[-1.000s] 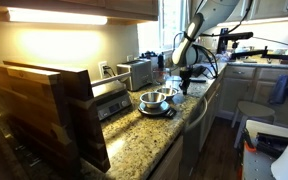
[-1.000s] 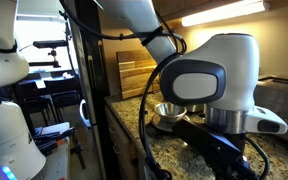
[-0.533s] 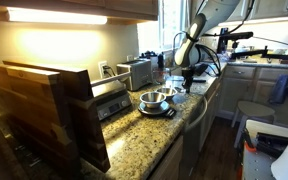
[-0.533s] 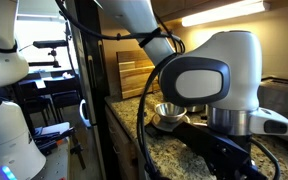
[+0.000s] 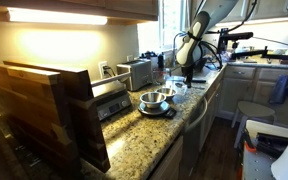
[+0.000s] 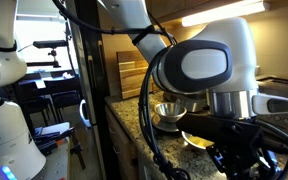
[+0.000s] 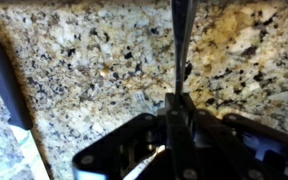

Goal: Use the spoon to move the contents in the silver bowl into the other bowl

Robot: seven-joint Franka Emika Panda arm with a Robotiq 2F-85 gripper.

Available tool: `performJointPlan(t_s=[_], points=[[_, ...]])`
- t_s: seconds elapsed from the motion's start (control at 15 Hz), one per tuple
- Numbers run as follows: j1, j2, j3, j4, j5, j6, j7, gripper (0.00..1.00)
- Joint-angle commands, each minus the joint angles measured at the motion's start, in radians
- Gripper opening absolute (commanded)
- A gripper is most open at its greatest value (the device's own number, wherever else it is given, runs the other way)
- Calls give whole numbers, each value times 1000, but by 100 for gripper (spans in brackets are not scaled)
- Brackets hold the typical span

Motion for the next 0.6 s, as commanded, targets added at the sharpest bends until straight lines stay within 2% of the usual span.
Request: performJointPlan(t_s=[0.0,0.2,0.53], points=[[81,-56,-72,-30,-133,-28,102,7],[124,-70,-98,-32,-218,-32,161,7],[177,-89,-103,-40,-311,-40,219,7]])
